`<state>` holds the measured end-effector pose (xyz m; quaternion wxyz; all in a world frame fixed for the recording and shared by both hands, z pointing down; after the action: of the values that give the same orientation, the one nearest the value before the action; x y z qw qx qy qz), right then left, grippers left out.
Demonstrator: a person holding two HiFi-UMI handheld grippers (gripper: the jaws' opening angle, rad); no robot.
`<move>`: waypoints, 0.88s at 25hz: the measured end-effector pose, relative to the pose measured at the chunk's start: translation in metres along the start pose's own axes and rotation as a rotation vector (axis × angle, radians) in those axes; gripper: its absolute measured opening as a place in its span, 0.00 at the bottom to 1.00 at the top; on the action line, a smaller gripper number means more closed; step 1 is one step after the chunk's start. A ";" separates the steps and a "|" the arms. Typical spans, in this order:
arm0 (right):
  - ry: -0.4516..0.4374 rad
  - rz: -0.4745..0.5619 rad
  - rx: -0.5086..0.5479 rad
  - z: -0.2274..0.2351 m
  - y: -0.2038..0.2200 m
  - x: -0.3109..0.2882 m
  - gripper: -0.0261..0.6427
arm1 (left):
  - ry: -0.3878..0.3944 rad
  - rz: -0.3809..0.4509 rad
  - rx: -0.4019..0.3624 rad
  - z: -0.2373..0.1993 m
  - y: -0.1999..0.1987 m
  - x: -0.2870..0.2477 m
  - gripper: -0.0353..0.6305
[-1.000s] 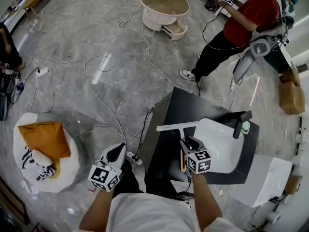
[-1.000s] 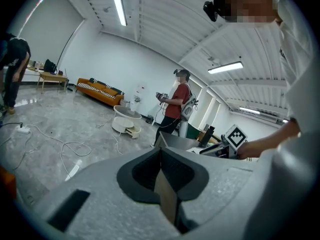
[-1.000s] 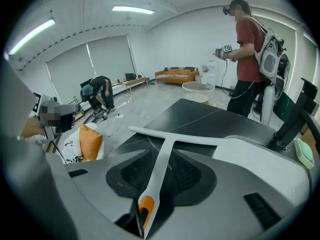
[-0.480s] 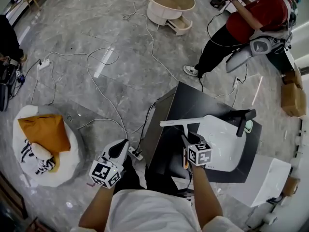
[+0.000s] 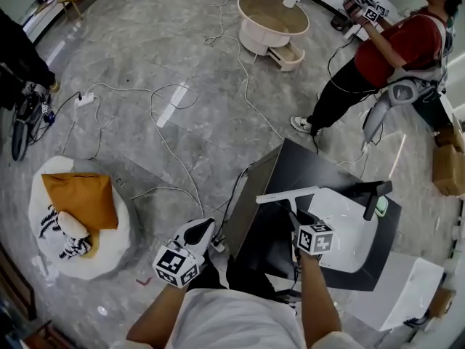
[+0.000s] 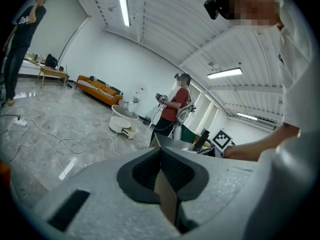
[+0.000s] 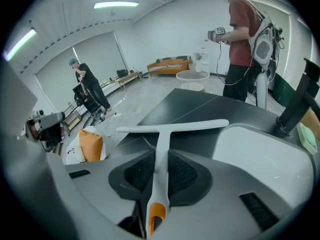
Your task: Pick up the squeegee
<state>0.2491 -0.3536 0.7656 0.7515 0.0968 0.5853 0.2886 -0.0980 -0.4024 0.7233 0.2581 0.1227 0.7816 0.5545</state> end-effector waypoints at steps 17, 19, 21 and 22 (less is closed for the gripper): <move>-0.417 0.354 0.152 -0.097 -0.099 0.096 0.17 | -0.117 0.111 -0.120 0.009 -0.111 0.030 0.08; -0.459 0.416 0.173 -0.109 -0.107 0.119 0.17 | -0.121 0.130 -0.144 0.014 -0.126 0.037 0.08; -0.502 0.473 0.197 -0.120 -0.118 0.142 0.17 | -0.128 0.151 -0.173 0.019 -0.144 0.042 0.08; -0.523 0.498 0.209 -0.126 -0.123 0.153 0.17 | -0.132 0.163 -0.188 0.021 -0.155 0.044 0.08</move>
<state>0.1932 -0.3946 0.5423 0.7683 0.3831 0.3584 0.3668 -0.1084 -0.4196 0.5621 0.2736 0.1972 0.6950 0.6350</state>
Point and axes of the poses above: the fingertips, and each gripper's own axes: x backward along the fingers, z to its right, y out of its underside, the point moved 8 cm from there along x, backward along the fingers, and after that the axes turned 14 degrees about -x, right-handed, at the moved point
